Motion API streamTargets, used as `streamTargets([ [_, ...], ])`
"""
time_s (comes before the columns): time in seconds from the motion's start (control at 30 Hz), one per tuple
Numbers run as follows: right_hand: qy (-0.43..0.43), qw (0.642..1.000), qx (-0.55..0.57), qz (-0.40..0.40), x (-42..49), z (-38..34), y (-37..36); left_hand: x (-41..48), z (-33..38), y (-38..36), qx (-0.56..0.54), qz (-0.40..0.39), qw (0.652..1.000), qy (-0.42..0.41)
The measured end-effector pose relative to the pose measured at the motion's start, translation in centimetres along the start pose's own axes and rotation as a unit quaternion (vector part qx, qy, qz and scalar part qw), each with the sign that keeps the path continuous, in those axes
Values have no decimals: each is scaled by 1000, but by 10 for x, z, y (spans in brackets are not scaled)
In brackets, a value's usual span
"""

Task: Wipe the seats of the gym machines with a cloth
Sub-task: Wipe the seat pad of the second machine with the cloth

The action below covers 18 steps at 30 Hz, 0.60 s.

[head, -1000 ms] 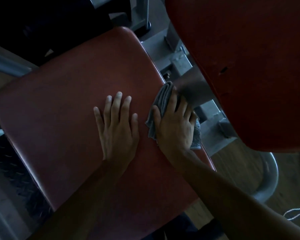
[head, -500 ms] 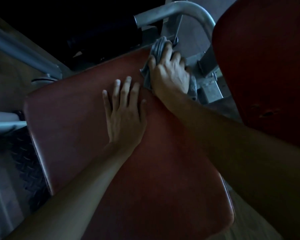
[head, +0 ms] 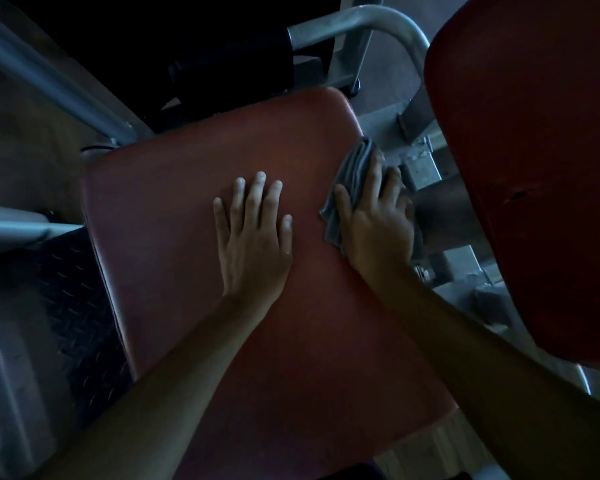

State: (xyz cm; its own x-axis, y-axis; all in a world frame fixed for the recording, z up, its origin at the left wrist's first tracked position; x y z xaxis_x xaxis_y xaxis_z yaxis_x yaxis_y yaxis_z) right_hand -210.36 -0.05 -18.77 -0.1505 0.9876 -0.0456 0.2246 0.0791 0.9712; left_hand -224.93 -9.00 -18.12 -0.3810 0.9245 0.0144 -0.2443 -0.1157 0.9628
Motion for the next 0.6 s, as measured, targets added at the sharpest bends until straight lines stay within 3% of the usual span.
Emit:
streamTargets([
  [0.17, -15, 997, 15, -71, -51, 31, 5, -47, -4, -2, 7, -17, 1000, -16],
  [0.37, 21, 997, -37, -67, -105, 30, 8, -87, -11, 4, -2, -8, 999, -32],
  [0.6, 196, 972, -50, -118, -193, -8, -5, -134, -40, 15, -7, -12, 1000, -12],
])
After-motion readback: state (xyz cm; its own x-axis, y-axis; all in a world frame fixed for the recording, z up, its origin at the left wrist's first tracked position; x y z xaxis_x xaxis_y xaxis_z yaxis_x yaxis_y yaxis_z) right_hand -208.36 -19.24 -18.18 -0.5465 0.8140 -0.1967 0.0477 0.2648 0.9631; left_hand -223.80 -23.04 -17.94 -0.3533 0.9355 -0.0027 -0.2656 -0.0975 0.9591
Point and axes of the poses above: each hand's wrist, its own x-axis towards the middle knuckle, its own y-axis out of the back of the hand, z = x × y, the point moved 5 cm from there along x, towards the middle knuckle, and after that the axes turned 1 degree about -y, right-handed, at the moved point
